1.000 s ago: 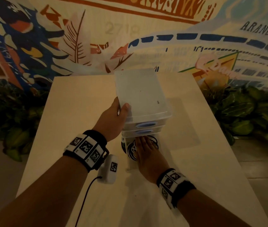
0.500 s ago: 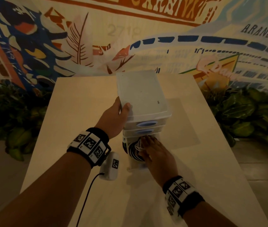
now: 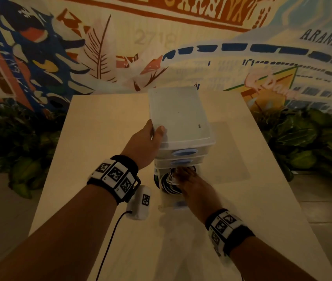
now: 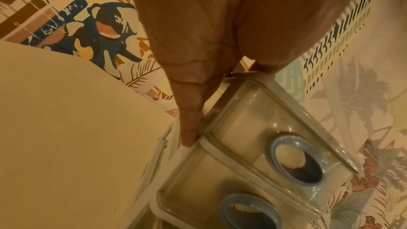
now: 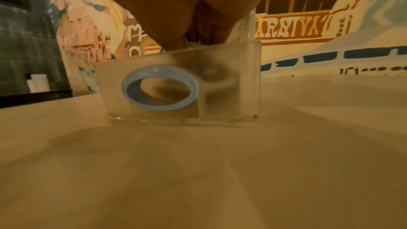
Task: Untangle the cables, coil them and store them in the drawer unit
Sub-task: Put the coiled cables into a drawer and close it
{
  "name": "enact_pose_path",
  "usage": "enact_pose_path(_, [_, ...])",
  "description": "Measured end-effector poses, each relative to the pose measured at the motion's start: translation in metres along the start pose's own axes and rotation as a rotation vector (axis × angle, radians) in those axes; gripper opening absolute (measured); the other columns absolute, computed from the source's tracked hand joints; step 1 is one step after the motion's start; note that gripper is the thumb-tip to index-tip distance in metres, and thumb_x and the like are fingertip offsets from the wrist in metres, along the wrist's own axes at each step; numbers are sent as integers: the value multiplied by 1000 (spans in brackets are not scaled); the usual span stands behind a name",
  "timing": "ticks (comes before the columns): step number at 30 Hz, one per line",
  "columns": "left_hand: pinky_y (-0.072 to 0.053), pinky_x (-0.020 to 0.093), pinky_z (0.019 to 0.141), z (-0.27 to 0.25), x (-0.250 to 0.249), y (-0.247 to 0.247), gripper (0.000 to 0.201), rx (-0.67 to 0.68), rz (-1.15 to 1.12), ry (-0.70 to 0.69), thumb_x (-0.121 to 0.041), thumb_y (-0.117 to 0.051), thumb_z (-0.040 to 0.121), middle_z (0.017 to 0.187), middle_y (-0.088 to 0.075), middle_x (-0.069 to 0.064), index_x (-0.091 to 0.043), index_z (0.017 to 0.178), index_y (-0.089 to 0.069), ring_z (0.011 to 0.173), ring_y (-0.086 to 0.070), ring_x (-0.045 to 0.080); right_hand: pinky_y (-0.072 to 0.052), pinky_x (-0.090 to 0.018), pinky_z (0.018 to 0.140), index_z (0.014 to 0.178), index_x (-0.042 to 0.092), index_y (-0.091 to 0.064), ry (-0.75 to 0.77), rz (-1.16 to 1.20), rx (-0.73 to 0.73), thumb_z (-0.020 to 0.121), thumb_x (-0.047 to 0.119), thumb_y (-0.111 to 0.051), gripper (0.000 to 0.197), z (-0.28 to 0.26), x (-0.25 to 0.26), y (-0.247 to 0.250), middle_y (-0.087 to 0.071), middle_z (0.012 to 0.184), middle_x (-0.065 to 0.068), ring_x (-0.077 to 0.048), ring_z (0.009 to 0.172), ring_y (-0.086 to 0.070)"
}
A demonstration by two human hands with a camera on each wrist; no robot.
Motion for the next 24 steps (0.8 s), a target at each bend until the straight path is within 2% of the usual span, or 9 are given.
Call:
enact_pose_path(3, [-55,48,96,-1,0,0,48,2,3,-6,-51,-34,106,136,-61,0,-32,149,-38,115,-62,25,-53,-37,96,113,15,-78,-10,13,-101,61,17,-97,55,-5,5,8,-73,121,-5,-27,113,-70])
enact_pose_path(5, [-55,48,95,-1,0,0,48,4,11,-8,-52,-34,105,135,-61,0,-32,148,-38,114,-63,26,-57,-33,89,115,20,-78,-55,49,-135,72,17,-91,45,-7,4,7,-73,122,-1,-23,112,-71])
enact_pose_path(8, [-56,49,94,0,2,-1,47,-2,11,-15,-53,-34,105,134,-61,-1,-34,148,-37,113,-63,26,-55,-39,97,127,22,-72,-129,144,-88,85,18,-75,42,-6,-2,0,-66,136,-2,-24,126,-62])
enact_pose_path(11, [-56,50,94,-1,2,-2,47,0,-13,-13,-55,-34,104,133,-61,-1,-36,148,-36,112,-64,27,-39,-42,117,153,19,-44,-143,101,197,90,22,-74,70,-7,-2,-18,-34,162,-2,-25,153,-26])
enact_pose_path(13, [-56,50,93,-1,1,-3,47,2,-10,-12,-55,-34,104,132,-62,1,-36,147,-36,110,-64,28,-24,-40,125,161,19,-23,-137,-1,259,105,31,-48,63,-11,6,-23,-13,168,-2,-25,156,-5])
enact_pose_path(15, [-57,50,92,-1,0,-4,48,-3,3,-11,-55,-34,104,131,-63,3,-34,148,-36,110,-65,29,-4,-39,127,162,16,-8,-133,-94,285,105,44,-16,65,-15,17,-24,2,168,-5,-26,155,7])
enact_pose_path(17, [-57,50,91,-1,-1,-4,49,-8,19,-12,-56,-34,104,132,-63,4,-34,148,-36,109,-65,30,11,-36,123,161,14,5,-139,-133,322,99,52,-3,74,-19,26,-23,16,165,-6,-27,153,18])
enact_pose_path(18, [-57,50,91,-1,-1,-4,49,-12,21,-10,-56,-34,104,132,-62,4,-34,148,-36,109,-65,30,13,-36,122,161,14,9,-138,-142,331,98,54,-1,76,-20,27,-24,20,164,-6,-27,152,20])
enact_pose_path(24, [-57,51,90,-1,-6,-2,47,-24,55,-9,-54,-33,105,129,-63,5,-30,144,-40,106,-65,32,-5,-44,128,162,14,5,-58,-162,338,101,49,-1,70,-19,11,-17,7,170,-8,-27,156,11])
Point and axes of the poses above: each hand's wrist, its own z-axis towards the middle knuckle, its own y-axis out of the back of the hand, x = y × z, the point moved 5 cm from there along z, towards the middle knuckle
